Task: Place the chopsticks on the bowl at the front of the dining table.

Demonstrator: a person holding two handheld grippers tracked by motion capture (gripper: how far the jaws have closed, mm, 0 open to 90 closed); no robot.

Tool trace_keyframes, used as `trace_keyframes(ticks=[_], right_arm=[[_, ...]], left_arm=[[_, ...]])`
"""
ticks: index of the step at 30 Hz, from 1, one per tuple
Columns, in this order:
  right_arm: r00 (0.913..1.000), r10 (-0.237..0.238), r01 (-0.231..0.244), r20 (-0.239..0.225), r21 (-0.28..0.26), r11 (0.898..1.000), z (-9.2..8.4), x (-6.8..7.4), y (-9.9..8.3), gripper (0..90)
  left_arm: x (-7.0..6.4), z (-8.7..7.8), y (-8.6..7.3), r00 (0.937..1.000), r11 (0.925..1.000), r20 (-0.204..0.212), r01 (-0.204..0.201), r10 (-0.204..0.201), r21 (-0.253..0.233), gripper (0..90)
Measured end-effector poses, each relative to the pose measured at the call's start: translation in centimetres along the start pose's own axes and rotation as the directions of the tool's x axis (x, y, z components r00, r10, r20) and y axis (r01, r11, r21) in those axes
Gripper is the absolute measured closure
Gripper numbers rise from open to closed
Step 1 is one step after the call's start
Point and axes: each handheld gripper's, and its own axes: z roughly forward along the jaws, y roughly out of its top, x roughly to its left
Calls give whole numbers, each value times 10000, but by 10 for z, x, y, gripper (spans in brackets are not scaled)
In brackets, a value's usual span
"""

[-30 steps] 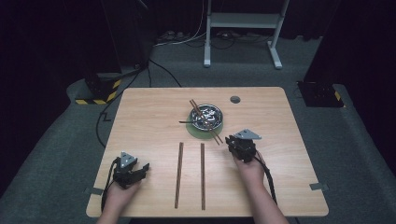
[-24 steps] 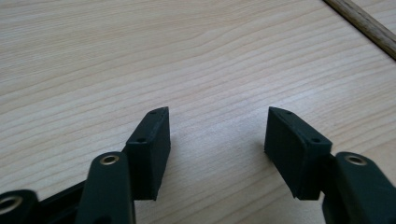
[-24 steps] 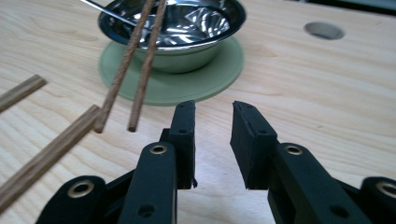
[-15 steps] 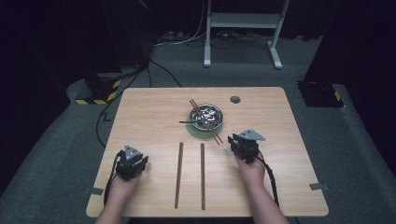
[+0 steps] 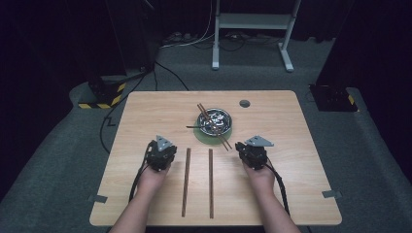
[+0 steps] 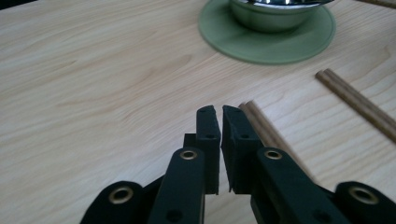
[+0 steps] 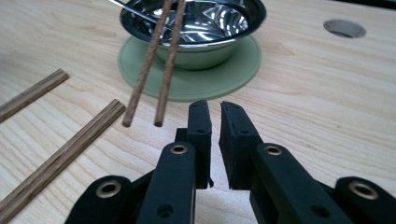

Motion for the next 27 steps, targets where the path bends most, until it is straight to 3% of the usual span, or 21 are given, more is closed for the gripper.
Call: trace_keyframes(ticks=[2,6,9,14,19,21,27], right_arm=[[9999,-62,62,-85,-64,10000,-1,1,0,822],[9996,164,-169,-222,-219,9996,-1,-1,0,839],[9987,374,-379,-342,-140,9992,0,-4,-1,855],[9965,614,-629,-559,-257,9977,0,-5,-1,874],[9977,310,-325,-602,-238,9992,2,1,0,881],[9971,360,-379,-677,-277,9989,4,1,0,881],[9961,381,-401,-791,-233,9989,3,1,0,880]], left_arm=[[-9,9,7,10000,10000,47,-34,34,60,877],[-28,23,19,9984,9985,144,-542,541,117,895],[-39,32,28,9974,9977,254,-677,675,70,897],[-54,47,38,9975,9988,517,-475,479,-87,897],[-69,59,48,9969,9985,587,-525,533,-153,897],[-74,61,51,9978,9990,573,-327,345,-318,897],[-82,70,59,9966,9986,716,-394,418,-351,897]])
